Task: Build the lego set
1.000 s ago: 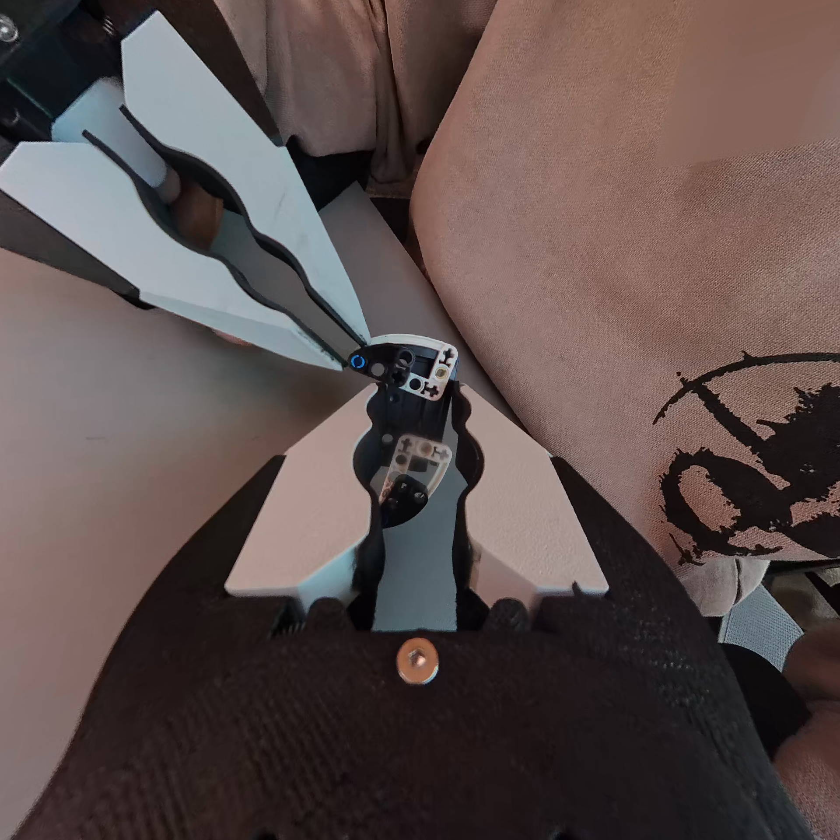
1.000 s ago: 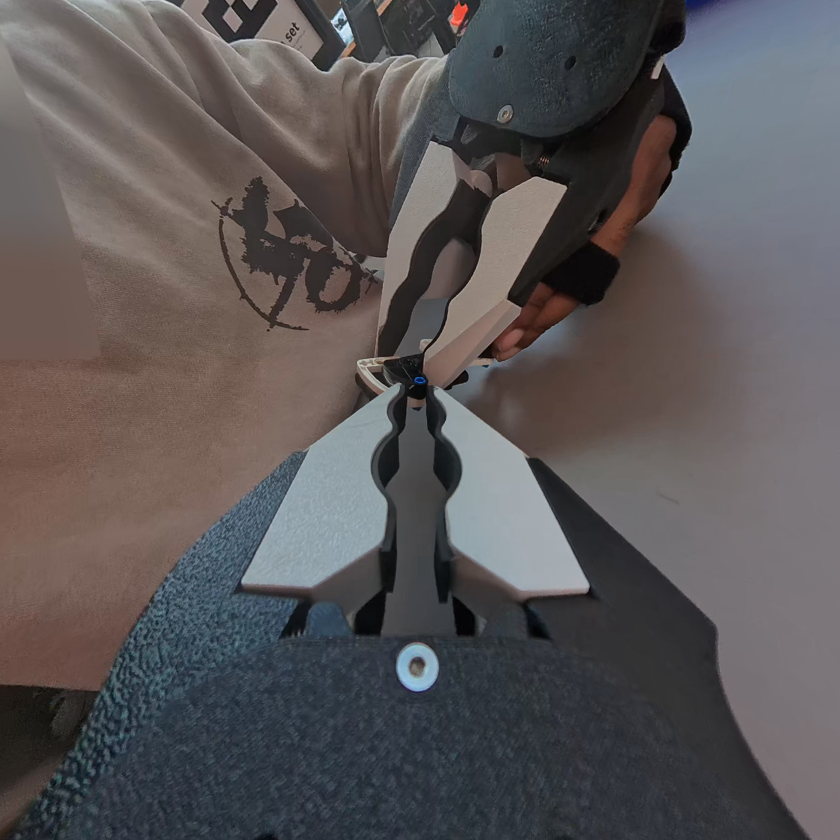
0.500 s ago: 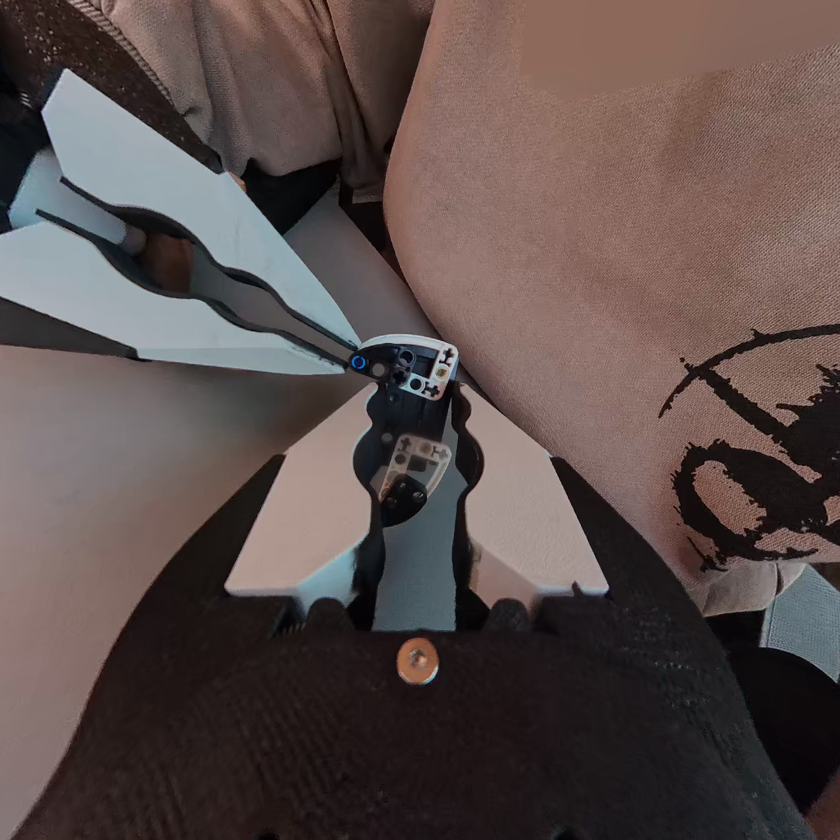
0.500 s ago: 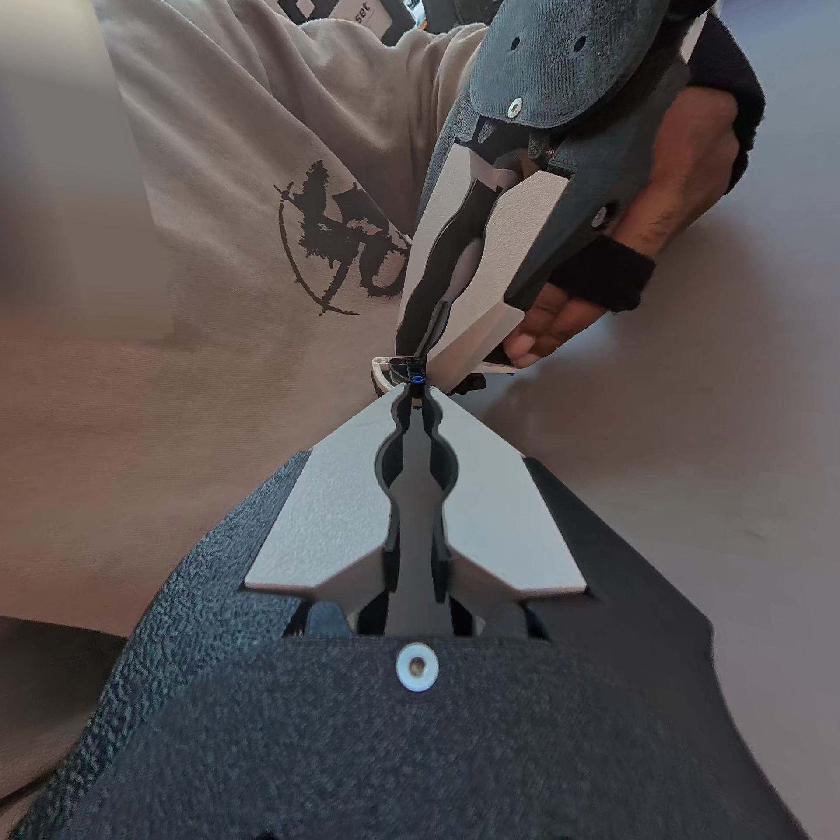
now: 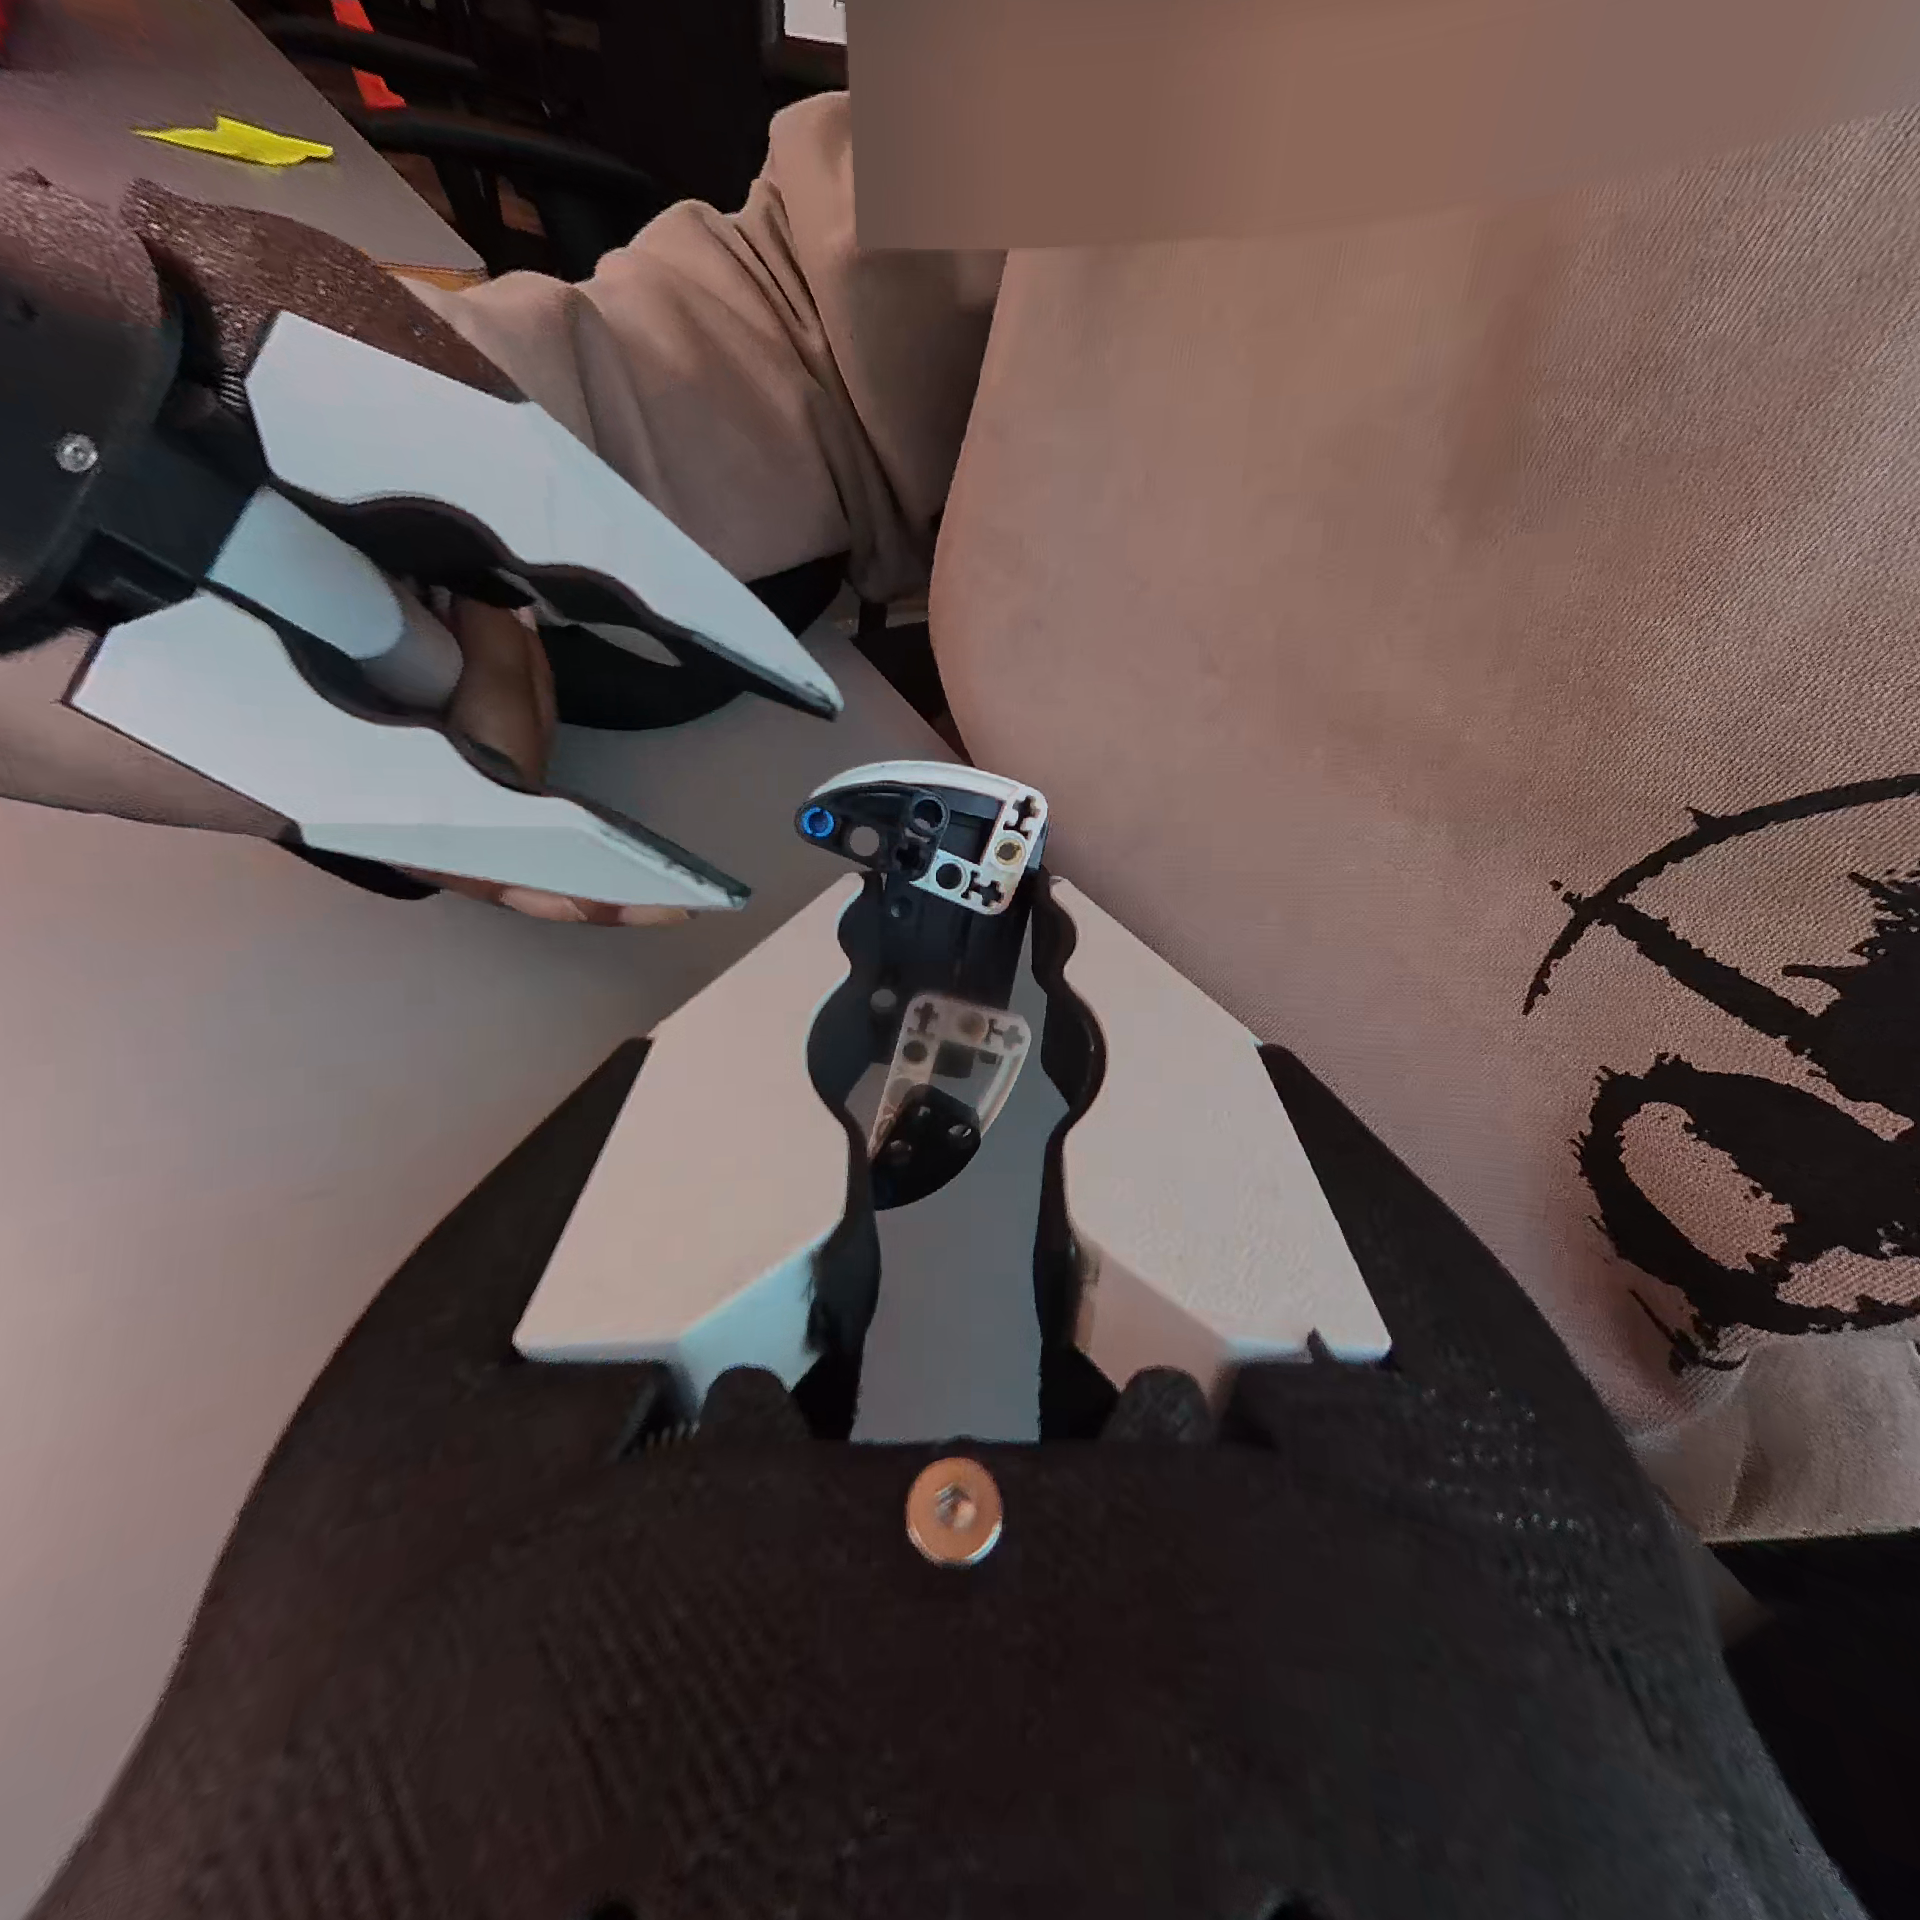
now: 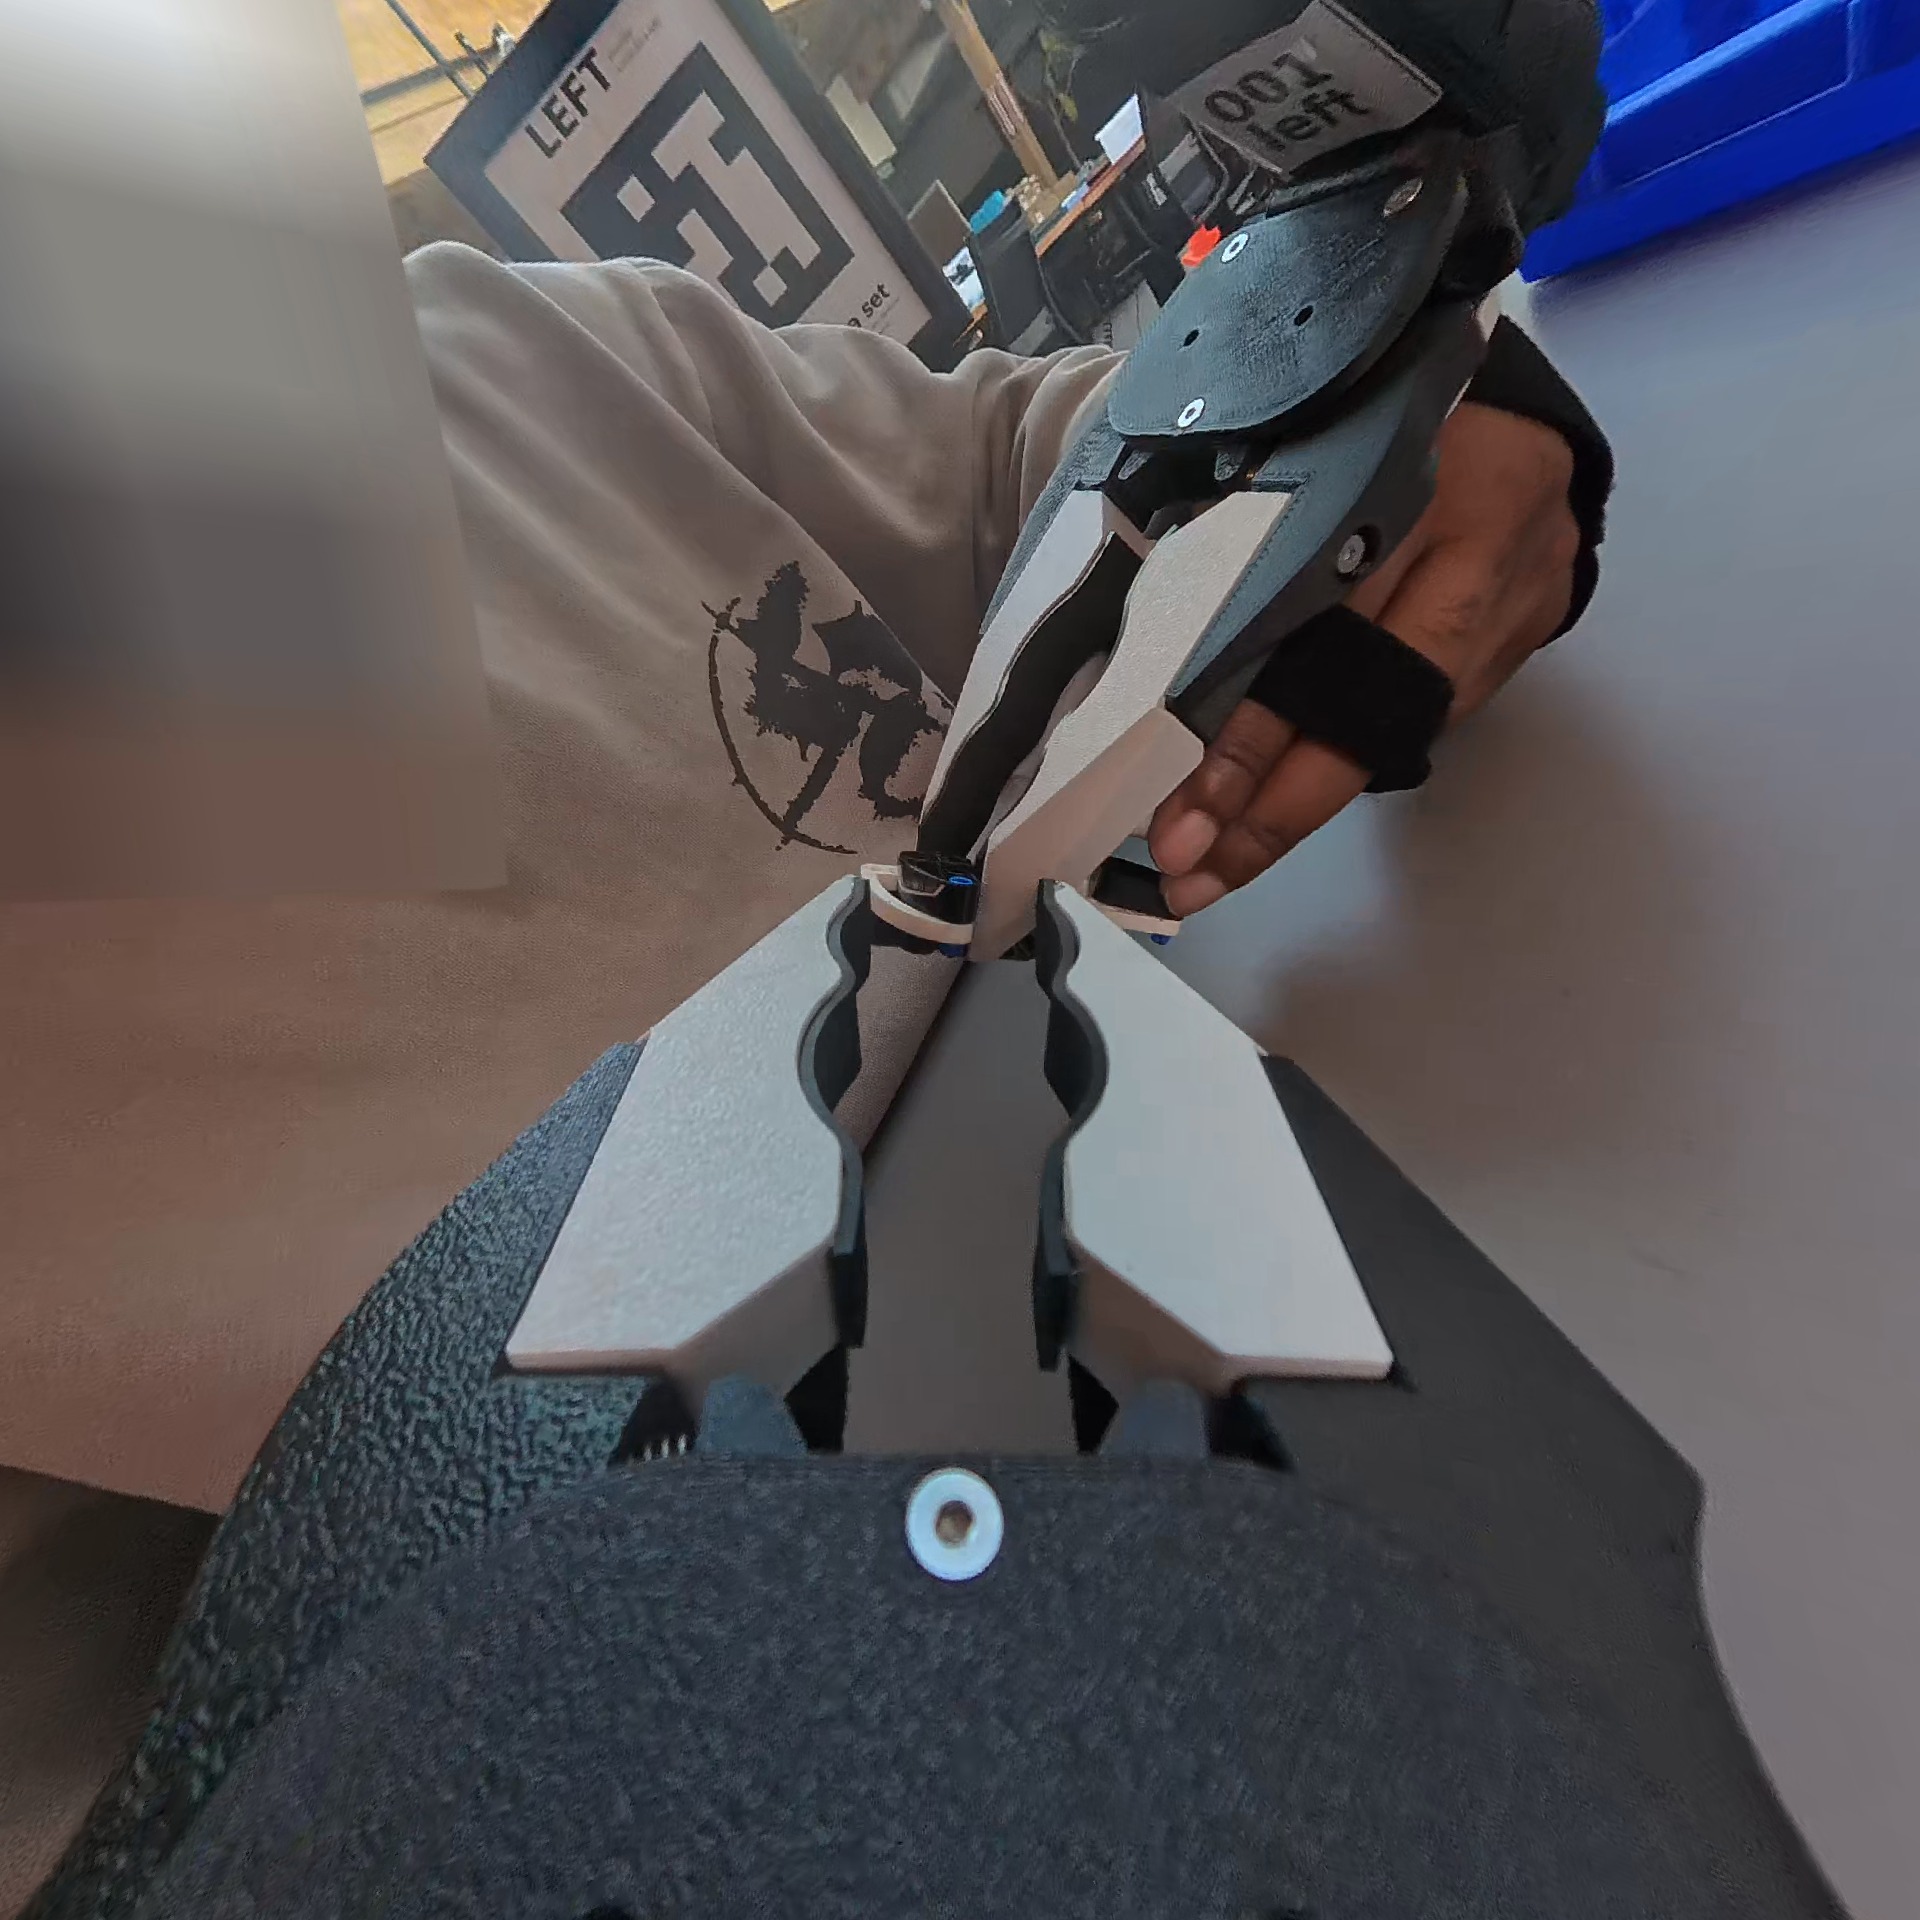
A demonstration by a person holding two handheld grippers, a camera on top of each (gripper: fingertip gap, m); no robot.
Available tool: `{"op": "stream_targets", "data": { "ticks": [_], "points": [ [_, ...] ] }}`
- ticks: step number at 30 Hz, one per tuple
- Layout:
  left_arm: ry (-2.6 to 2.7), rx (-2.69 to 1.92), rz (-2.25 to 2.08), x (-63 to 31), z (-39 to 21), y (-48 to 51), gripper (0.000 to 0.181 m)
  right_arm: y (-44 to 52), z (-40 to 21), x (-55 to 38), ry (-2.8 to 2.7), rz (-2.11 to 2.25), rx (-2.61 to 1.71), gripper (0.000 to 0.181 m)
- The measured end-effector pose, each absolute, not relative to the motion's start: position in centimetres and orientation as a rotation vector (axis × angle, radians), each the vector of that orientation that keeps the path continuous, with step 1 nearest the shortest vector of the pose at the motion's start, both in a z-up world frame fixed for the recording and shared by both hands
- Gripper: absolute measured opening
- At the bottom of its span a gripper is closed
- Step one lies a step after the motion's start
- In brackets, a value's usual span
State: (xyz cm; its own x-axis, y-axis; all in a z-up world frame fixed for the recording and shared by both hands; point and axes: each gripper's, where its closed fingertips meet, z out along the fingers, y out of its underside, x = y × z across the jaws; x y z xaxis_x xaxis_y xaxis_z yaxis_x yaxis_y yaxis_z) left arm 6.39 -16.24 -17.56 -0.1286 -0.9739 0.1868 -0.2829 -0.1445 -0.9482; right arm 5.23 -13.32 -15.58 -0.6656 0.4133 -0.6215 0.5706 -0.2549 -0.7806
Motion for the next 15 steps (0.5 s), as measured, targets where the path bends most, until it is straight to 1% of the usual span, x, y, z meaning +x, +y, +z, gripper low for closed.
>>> {"op": "stream_targets", "data": {
  "ticks": [2, 7, 14, 15],
  "points": [
    [1.455, -1.482, -1.298, 6.4, -17.9, -16.1, 0.026, -14.0, -15.8, 5.1, 1.848, -2.038, 1.222, 0.028],
    [1.492, -1.559, -1.289, 6.5, -19.0, -16.2, 0.026, -14.4, -16.6, 5.1, 1.883, -1.978, 1.248, 0.018],
    [1.471, -1.576, -1.292, 6.2, -18.8, -15.9, 0.026, -13.7, -17.4, 4.7, 1.972, -1.948, 1.317, 0.02],
    [1.471, -1.576, -1.279, 6.2, -18.8, -15.8, 0.026, -13.8, -17.3, 4.8, 1.958, -1.95, 1.303, 0.016]
  ]
}}
